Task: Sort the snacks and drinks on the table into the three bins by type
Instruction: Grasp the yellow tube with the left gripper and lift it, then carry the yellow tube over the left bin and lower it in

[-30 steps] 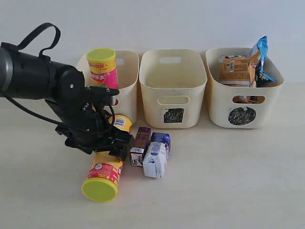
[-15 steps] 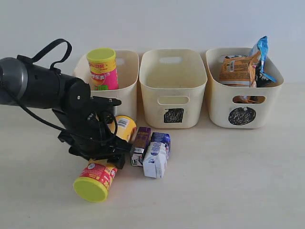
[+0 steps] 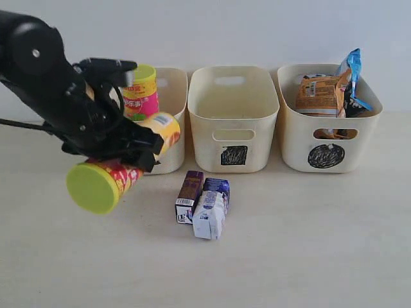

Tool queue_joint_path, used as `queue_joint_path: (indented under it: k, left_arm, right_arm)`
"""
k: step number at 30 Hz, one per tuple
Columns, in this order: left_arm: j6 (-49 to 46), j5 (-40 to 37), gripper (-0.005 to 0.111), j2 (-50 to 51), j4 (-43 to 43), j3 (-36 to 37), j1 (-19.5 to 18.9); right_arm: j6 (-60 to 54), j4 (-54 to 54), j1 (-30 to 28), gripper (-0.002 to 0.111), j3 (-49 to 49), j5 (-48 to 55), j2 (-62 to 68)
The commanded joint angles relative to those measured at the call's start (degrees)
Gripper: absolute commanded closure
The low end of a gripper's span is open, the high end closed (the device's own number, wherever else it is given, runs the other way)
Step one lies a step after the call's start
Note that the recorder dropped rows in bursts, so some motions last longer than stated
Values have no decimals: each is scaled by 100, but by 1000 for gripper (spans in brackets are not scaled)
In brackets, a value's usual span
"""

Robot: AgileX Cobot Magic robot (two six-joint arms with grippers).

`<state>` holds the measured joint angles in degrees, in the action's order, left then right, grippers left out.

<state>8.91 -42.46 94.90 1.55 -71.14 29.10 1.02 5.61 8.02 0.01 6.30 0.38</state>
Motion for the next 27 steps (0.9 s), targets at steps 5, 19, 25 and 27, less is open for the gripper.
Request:
queue_joint_path:
  k: [5,19,25,27]
  left_arm:
    - [58,47,102,-859,39,-463,17]
    - [42,1871,102,-825,1763,-623,17]
    - [993,2229,102,-402,2911,-623,-432]
    - [1348,2348,102,-199,2957,-623,-701]
  right_arm:
    - [5,-18,-16,108,-1,-5,-38]
    - [5,-18,-16,108,-1,-5,-38]
    - [5,-18,-16,108,-1,-5,-38]
    - [5,-18,-16,108,-1,-5,-38]
